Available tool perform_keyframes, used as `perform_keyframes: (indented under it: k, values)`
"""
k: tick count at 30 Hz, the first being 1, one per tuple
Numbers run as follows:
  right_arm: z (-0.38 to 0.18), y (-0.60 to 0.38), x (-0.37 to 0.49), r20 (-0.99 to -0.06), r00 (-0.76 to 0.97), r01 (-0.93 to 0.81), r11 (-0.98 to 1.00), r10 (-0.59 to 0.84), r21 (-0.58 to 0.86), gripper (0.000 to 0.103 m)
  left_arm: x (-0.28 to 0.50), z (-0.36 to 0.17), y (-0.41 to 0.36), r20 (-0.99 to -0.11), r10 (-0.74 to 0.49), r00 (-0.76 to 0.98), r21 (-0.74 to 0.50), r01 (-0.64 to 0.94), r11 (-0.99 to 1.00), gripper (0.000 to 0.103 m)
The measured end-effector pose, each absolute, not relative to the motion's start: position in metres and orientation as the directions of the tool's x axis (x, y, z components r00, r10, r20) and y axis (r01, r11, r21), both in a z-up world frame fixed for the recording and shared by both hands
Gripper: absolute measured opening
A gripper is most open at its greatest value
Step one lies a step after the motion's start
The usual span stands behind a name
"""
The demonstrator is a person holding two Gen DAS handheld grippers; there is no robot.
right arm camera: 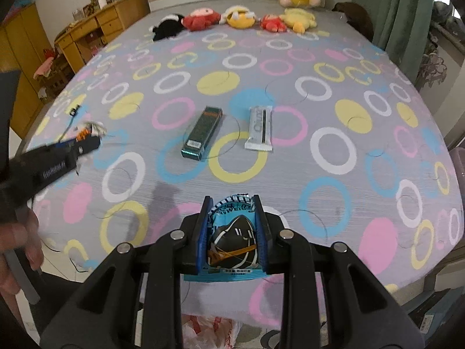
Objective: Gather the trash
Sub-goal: 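Lift both held wrappers and carry them toward the trash bag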
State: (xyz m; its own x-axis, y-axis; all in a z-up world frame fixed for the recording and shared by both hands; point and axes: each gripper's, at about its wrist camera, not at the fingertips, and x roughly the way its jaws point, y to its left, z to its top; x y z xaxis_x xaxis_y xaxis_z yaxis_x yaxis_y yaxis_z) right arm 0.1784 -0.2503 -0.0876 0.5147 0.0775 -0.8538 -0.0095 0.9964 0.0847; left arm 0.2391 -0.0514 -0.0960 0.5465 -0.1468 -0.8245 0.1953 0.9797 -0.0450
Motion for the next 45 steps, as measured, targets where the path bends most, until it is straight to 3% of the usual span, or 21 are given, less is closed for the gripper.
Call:
perform_keyframes:
  k: [8, 20, 30, 45]
  values:
    - [-0.033, -0.250, 0.126, -0.797, 0.599, -0.036, 0.997, 0.082, 0.075, 0.026, 0.175, -0.051, -0.047, -0.778, -0.150, 0.610, -0.021, 0.214, 0.977, 0.022]
    - [0.000, -0.243, 0.024, -0.735, 0.666, -0.077, 0.992, 0.128, 0.103, 0.026, 0.074, -0.017, -0.039, -0.735, -0.191, 0.651, -0.030, 0.251, 0.968, 0.022]
    - [-0.010, -0.237, -0.038, -0.726, 0.674, -0.095, 0.991, 0.137, 0.099, 0.026, 0.008, -0.053, -0.032, -0.769, -0.226, 0.598, -0.058, 0.286, 0.956, 0.022]
    - [-0.099, -0.204, -0.078, -0.820, 0.554, -0.134, 0.988, 0.144, 0.083, 0.026, -0.047, -0.136, -0.042, -0.861, -0.227, 0.455, -0.073, 0.330, 0.941, 0.022]
